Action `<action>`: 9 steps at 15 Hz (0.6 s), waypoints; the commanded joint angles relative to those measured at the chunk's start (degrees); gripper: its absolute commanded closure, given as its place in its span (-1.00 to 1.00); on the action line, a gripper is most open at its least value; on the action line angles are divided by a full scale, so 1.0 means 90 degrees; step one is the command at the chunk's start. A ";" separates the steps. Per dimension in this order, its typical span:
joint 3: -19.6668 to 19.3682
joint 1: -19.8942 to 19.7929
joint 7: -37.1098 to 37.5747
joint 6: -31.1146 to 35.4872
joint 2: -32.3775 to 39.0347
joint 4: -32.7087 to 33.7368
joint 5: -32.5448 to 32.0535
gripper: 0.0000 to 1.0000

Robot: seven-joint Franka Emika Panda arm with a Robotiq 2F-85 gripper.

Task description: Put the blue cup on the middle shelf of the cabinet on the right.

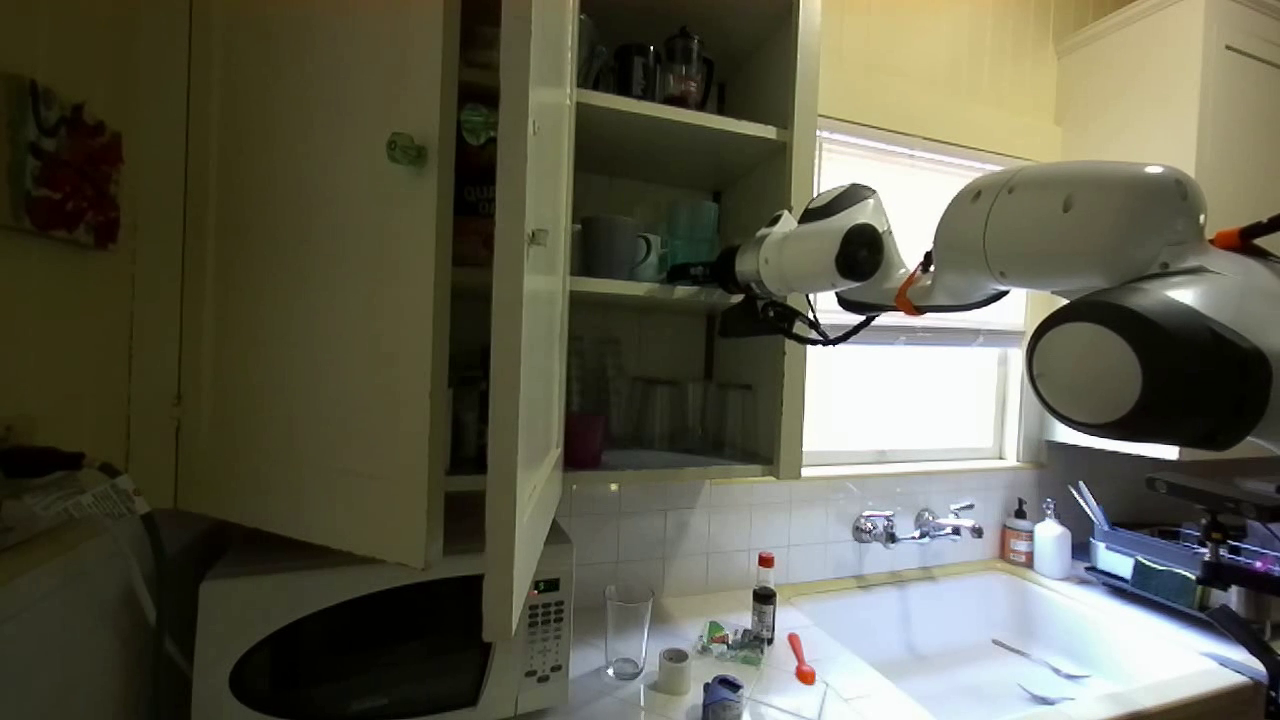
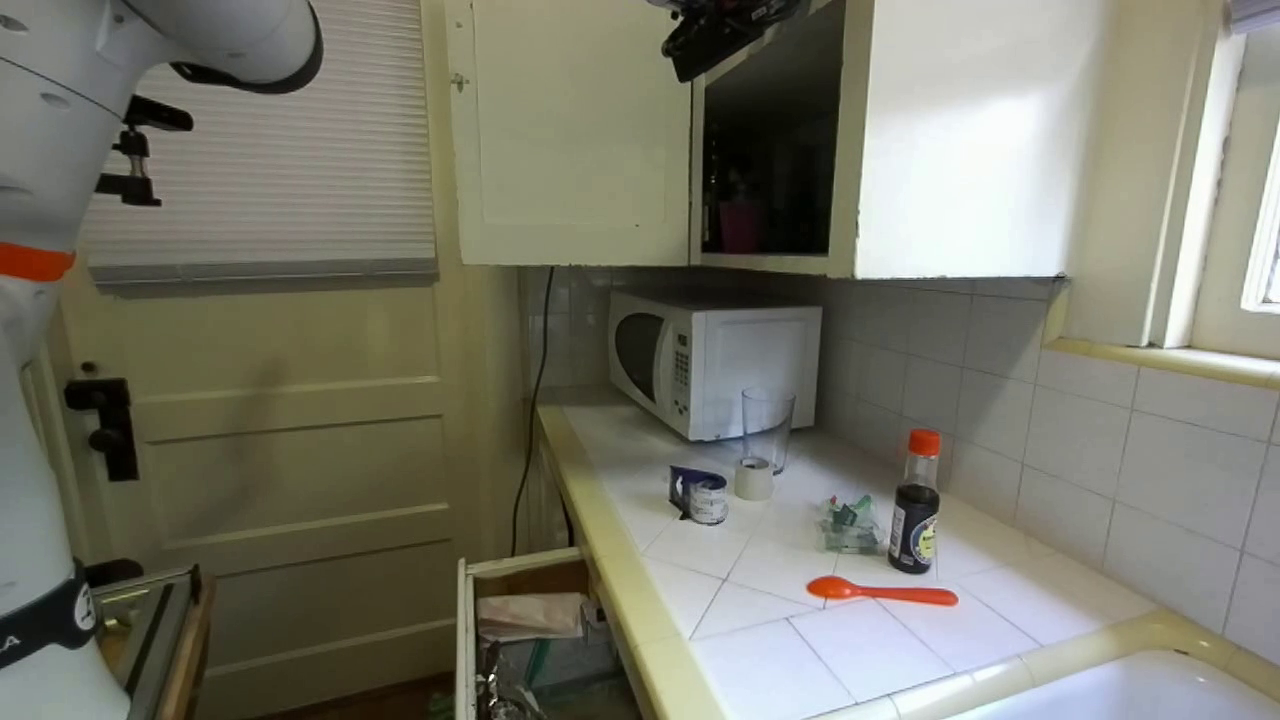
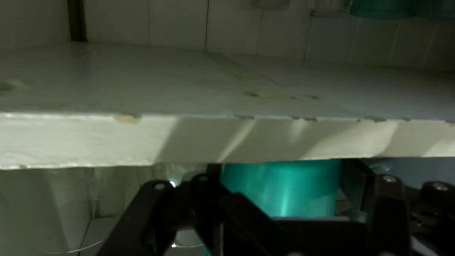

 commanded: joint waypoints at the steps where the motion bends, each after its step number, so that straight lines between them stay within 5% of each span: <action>1: -0.0490 0.0273 0.0448 0.0321 0.0145 0.0155 0.0020 -1.00; 9: -0.1181 0.0869 0.0894 0.0397 0.0106 0.0140 -0.0086 -1.00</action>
